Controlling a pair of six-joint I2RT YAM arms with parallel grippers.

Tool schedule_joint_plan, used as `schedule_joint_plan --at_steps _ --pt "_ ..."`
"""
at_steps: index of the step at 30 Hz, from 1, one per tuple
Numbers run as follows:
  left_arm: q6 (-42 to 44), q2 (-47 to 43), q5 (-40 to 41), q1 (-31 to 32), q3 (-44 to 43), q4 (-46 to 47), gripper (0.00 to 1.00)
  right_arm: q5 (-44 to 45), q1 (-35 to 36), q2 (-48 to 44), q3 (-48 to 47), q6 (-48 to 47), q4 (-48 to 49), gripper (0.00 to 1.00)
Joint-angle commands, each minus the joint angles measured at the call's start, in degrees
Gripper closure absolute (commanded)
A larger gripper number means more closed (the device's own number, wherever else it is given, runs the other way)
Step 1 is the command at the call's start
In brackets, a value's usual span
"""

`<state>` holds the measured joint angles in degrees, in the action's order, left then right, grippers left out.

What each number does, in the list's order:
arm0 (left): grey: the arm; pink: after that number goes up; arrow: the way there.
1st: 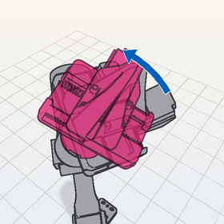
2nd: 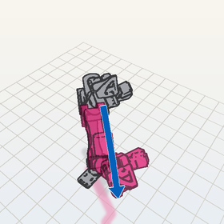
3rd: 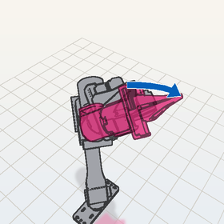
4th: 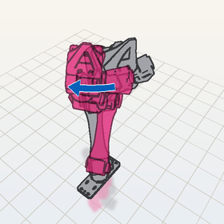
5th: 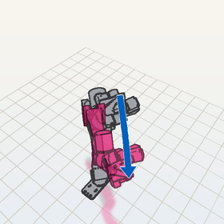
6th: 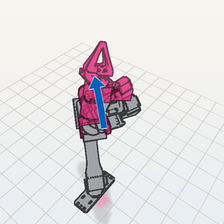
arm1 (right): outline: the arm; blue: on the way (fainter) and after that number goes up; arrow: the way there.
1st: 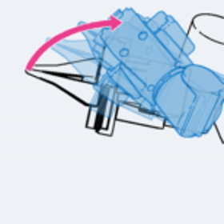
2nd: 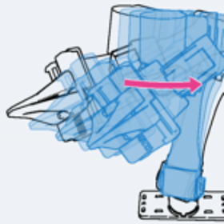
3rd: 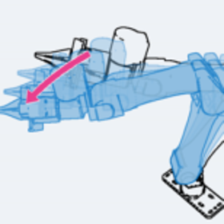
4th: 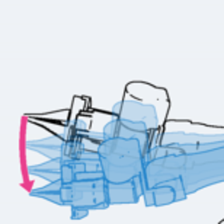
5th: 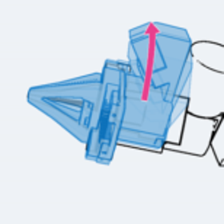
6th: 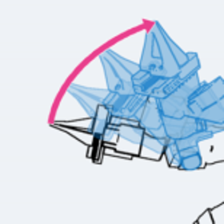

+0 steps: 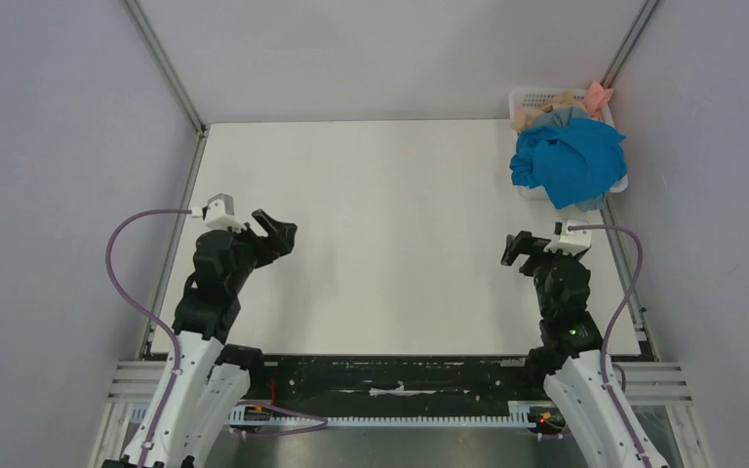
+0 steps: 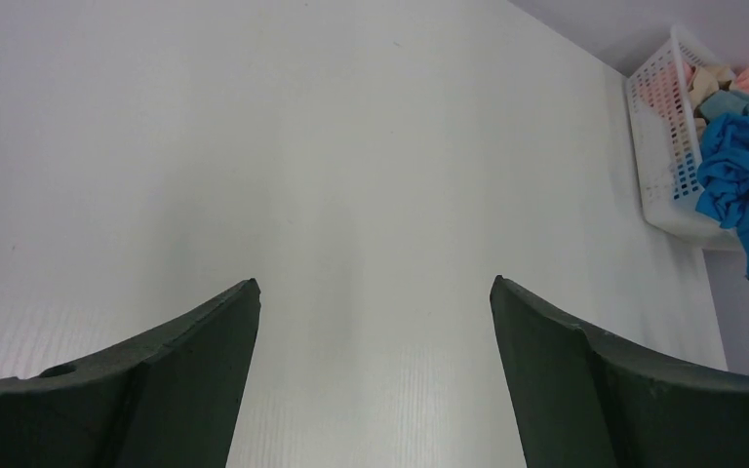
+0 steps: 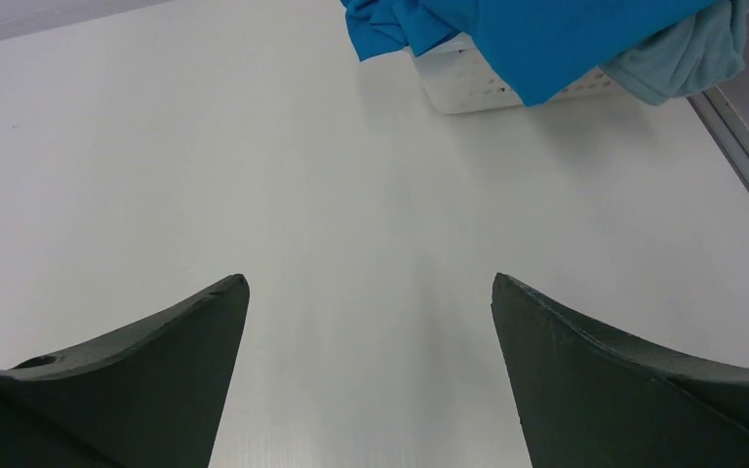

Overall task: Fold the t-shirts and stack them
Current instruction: Grab crumpled tshirt from bin with the right arm

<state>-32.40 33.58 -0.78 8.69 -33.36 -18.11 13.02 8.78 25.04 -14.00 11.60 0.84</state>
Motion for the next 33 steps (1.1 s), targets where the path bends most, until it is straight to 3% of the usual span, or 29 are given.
schedule_joint_plan --at_steps 1,8,14,19,23,26,28,31,32,33 --pt "-0.4 -0.5 -2.6 -0.2 0.4 3.3 0.07 2.2 0.1 2.7 -4.6 -0.9 3.4 0.02" --pt "-1.0 0.3 -2.8 -0.2 -0.5 5.9 0.07 13.5 -0.5 24.1 -26.9 -4.7 -2.6 0.02" --pt "-0.5 0.5 0.6 -0.3 -0.4 5.1 0.07 15.0 -6.7 48.0 -52.2 -7.5 -12.1 0.02" --pt "-0.4 1.5 2.1 -0.2 0.1 5.6 0.07 9.8 -13.6 64.2 -68.6 -8.3 -18.0 0.02" --pt "-0.4 2.9 2.3 -0.2 0.3 6.1 0.07 3.7 -16.3 72.6 -75.5 -8.9 -19.6 0.03" --pt "-0.3 3.9 2.6 -0.2 0.3 5.9 0.07 1.9 -16.8 76.0 -77.5 -9.3 -21.3 0.10" --pt "-0.4 4.3 2.9 -0.2 0.3 5.8 0.07 1.2 -17.3 77.2 -77.2 -9.3 -20.8 0.32" --pt "-0.4 4.5 3.3 -0.2 0.2 5.7 0.07 -1.6 -17.9 77.3 -77.2 -8.3 -20.7 0.86" --pt "-0.3 4.4 3.2 -0.2 0.1 5.6 0.07 -2.5 -18.0 76.8 -77.0 -8.1 -20.1 1.00" --pt "-0.3 4.4 3.3 -0.2 0.1 5.6 0.07 -3.1 -18.0 75.9 -76.7 -7.9 -19.5 1.00"
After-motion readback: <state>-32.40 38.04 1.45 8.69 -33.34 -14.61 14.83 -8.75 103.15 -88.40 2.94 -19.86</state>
